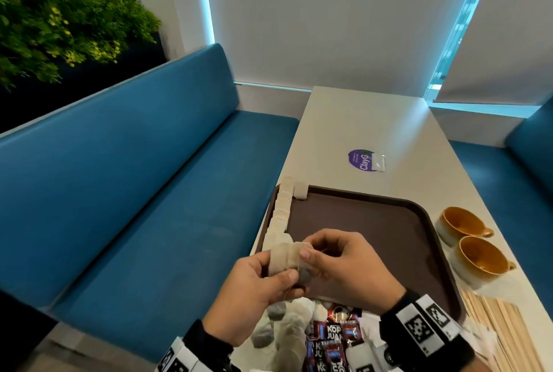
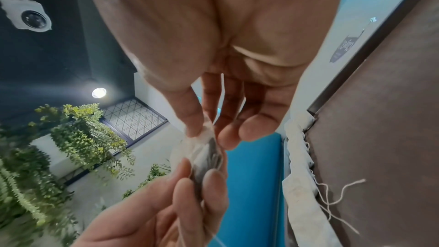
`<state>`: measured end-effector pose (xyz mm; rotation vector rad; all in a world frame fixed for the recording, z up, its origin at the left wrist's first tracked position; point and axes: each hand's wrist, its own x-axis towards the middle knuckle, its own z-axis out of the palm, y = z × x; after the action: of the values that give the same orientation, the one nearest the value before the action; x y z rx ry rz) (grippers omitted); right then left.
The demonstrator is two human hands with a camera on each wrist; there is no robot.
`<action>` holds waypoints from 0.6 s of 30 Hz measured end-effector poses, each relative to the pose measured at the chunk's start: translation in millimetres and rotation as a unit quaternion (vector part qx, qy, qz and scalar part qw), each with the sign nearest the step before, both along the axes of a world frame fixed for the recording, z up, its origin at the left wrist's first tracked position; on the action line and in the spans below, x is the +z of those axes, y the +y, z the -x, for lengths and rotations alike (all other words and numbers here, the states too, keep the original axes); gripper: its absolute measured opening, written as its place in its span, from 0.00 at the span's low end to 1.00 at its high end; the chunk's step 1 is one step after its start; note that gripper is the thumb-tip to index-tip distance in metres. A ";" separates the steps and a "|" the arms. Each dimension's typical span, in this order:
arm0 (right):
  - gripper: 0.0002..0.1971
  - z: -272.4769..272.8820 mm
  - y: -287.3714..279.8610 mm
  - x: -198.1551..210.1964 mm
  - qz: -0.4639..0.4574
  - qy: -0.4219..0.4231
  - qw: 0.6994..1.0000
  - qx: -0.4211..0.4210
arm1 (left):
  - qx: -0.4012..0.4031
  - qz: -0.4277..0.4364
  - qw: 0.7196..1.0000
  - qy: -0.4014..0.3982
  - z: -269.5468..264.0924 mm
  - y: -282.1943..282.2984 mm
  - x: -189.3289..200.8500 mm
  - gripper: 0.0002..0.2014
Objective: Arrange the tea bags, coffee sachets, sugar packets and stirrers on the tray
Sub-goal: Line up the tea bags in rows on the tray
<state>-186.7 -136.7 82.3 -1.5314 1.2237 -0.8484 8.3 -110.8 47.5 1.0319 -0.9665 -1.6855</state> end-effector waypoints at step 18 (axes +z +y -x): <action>0.06 22.3 -116.5 -42.5 -0.039 0.028 0.992 -0.113 | 0.120 -0.079 0.989 -0.025 -9.2 -21.0 -27.0 0.10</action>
<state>-209.1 -253.3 39.8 -1.3795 1.4755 -0.8964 17.5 -131.8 20.5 1.2482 -0.7166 -1.5590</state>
